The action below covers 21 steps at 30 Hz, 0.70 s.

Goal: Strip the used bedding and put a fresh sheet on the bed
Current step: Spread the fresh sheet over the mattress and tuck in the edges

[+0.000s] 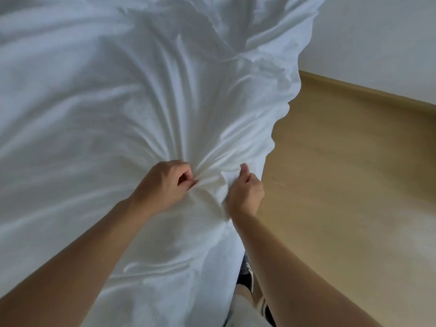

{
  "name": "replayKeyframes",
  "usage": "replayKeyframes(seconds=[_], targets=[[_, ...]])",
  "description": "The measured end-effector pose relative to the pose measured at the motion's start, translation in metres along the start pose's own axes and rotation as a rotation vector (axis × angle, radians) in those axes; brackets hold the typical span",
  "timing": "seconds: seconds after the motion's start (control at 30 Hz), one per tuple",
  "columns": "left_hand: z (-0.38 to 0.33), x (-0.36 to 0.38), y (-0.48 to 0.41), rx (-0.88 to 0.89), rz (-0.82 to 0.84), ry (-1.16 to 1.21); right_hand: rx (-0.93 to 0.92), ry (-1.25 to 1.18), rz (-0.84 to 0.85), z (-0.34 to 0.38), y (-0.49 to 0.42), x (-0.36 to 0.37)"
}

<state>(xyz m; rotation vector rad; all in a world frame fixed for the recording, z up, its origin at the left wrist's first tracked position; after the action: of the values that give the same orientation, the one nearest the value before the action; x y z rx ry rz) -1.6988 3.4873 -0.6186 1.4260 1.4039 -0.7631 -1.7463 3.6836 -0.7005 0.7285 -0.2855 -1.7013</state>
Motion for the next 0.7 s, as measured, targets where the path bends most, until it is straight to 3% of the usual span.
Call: replayKeyframes(seconds=[0.13, 0.27, 0.47, 0.63, 0.7], targets=[[0.016, 0.0, 0.063, -0.005, -0.059, -0.01, 0.035, 0.021, -0.013, -0.042, 0.04, -0.027], [0.022, 0.032, 0.147, -0.1, 0.175, -0.114, 0.07, 0.088, 0.09, -0.085, 0.099, -0.039], [0.023, 0.035, 0.228, -0.287, -0.058, -0.176, 0.304, 0.09, 0.493, -0.157, 0.21, -0.02], [0.025, 0.031, 0.284, -0.273, -0.122, -0.133, 0.037, 0.125, 0.443, -0.181, 0.246, -0.037], [0.024, 0.033, 0.319, -0.246, -0.141, -0.112, 0.055, 0.086, 0.394, -0.2, 0.265, -0.05]])
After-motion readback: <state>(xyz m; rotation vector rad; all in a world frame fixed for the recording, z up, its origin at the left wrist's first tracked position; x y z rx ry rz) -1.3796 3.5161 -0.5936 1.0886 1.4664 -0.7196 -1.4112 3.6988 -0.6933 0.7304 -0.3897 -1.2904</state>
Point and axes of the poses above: each hand's wrist, its own y-axis away from the middle knuckle, its own x-axis out of the palm, z = x × y, the point moved 5 cm from there along -y, towards the middle knuckle, and after that the axes turned 15 degrees about -y, right-handed, at the moved point
